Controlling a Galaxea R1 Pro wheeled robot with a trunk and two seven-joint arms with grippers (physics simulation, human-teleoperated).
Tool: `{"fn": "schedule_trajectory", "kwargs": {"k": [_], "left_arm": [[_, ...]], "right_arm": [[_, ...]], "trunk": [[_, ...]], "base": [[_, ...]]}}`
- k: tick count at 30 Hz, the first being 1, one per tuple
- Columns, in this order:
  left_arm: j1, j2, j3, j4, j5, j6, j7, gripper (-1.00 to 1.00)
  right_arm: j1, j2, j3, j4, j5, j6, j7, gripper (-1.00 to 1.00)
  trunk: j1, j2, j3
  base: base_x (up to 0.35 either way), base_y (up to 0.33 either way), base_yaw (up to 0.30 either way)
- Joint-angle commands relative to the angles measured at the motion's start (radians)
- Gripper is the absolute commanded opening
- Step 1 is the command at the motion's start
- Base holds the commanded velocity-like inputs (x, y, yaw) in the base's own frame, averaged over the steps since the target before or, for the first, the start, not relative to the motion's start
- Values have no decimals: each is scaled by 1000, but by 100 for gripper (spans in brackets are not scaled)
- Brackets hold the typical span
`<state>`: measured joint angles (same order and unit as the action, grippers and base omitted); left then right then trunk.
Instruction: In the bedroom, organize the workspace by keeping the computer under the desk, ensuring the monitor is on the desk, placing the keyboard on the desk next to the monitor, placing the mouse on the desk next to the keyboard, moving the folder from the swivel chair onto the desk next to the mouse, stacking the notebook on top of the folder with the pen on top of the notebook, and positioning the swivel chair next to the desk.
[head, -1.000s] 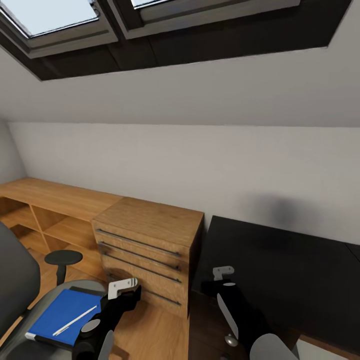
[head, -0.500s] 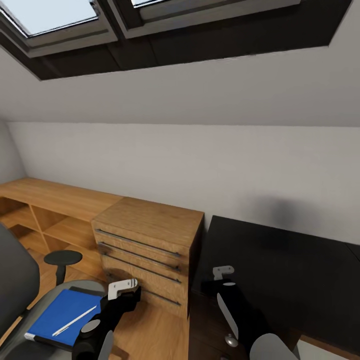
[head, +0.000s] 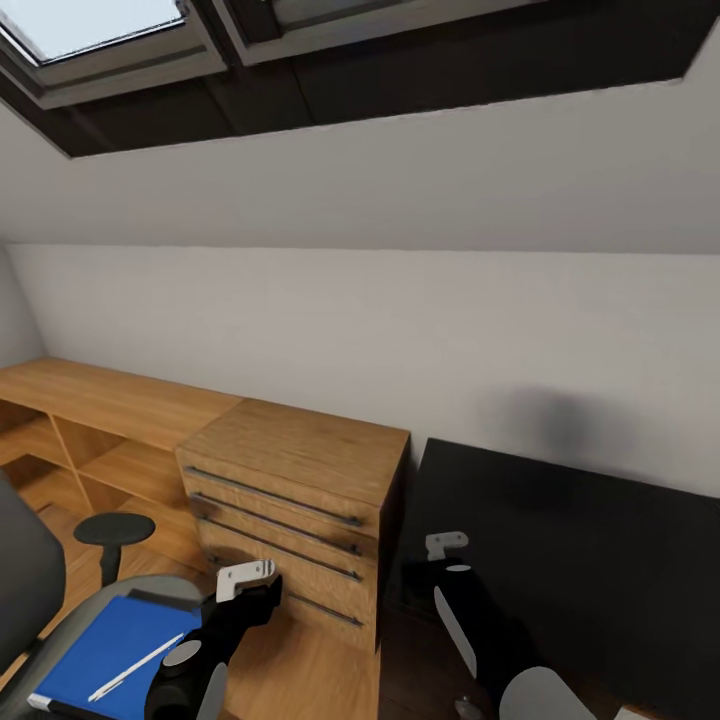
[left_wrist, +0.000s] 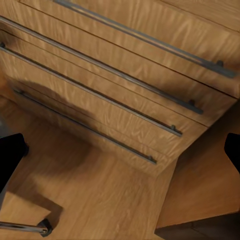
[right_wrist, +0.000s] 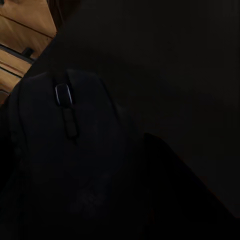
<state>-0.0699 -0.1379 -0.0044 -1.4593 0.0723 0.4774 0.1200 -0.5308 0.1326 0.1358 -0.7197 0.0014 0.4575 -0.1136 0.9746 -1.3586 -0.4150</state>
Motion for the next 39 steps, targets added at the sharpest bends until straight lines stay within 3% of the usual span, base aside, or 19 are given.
{"fn": "schedule_trajectory", "kwargs": {"k": [1, 31, 32, 39], "left_arm": [[-1, 0, -1, -1, 8, 5, 6, 100], [-1, 1, 1, 17, 9, 4, 6, 100], [-1, 1, 1, 17, 9, 4, 6, 100], [-1, 1, 1, 17, 8, 4, 6, 100]], "right_arm": [[0, -1, 2, 2, -6, 6, -5, -100], [0, -1, 2, 2, -6, 6, -3, -100], [0, -1, 2, 2, -6, 6, -3, 100], [0, -1, 2, 2, -6, 6, -3, 100]], "trunk": [[1, 0, -1], [1, 0, -1], [1, 0, -1], [-3, 7, 2]], "base": [[229, 0, 0], [-21, -13, 0], [0, 0, 0], [0, 0, 0]]}}
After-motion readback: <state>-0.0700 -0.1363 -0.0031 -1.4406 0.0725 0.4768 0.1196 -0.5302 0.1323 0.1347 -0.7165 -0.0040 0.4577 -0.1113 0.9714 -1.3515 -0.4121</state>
